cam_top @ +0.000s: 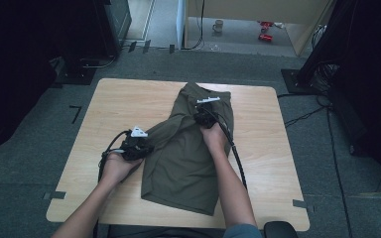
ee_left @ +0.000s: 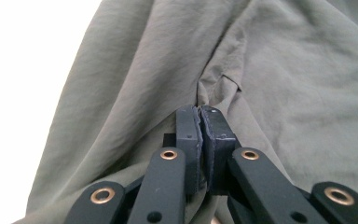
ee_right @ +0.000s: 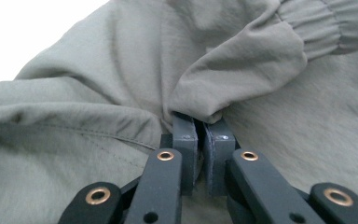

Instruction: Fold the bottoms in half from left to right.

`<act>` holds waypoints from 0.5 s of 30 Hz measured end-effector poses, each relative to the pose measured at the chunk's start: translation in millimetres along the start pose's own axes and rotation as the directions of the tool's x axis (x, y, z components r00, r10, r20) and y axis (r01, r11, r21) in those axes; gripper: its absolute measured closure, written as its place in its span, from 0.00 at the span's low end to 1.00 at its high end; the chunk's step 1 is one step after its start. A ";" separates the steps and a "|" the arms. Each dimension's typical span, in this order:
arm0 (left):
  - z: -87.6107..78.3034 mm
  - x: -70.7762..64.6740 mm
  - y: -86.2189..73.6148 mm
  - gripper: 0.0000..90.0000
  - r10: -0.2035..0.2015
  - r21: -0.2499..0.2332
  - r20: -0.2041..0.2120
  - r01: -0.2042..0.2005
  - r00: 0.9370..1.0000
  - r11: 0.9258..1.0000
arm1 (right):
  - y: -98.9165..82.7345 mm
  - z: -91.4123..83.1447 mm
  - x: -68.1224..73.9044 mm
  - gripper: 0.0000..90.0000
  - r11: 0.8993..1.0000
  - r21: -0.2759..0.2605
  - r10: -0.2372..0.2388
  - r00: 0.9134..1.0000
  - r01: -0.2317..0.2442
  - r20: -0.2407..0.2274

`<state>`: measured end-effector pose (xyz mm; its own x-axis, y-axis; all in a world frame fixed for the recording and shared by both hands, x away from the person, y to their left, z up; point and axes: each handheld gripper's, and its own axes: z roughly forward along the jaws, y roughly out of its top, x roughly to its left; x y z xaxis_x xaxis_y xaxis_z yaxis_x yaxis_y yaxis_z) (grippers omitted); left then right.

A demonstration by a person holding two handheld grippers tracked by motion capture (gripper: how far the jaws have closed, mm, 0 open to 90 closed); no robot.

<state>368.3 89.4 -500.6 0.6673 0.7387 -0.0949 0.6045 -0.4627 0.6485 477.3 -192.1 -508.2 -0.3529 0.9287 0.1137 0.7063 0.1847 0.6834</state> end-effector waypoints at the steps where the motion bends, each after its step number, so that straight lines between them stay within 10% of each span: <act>1: -0.9 3.9 -0.7 0.97 -0.005 -0.004 -0.009 0.005 1.000 1.000 | 0.0 0.0 0.0 0.95 1.000 0.000 0.000 1.000 0.000 0.000; 10: -14.3 45.8 -10.8 0.97 -0.075 -0.033 -0.095 0.073 0.993 0.997 | 2.5 11.1 25.1 0.94 0.999 -0.033 -0.002 0.999 0.001 -0.041; 15: -24.4 41.4 -9.9 0.98 -0.095 -0.029 -0.075 0.093 0.993 0.995 | 7.1 11.1 23.2 0.93 1.000 -0.013 -0.007 0.999 0.006 -0.048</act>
<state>379.3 136.6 -492.5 0.5726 0.8138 -0.0994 0.6511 -0.3778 0.6583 480.9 -165.7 -508.7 -0.3872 0.9108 0.1435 0.6961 0.1867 0.6932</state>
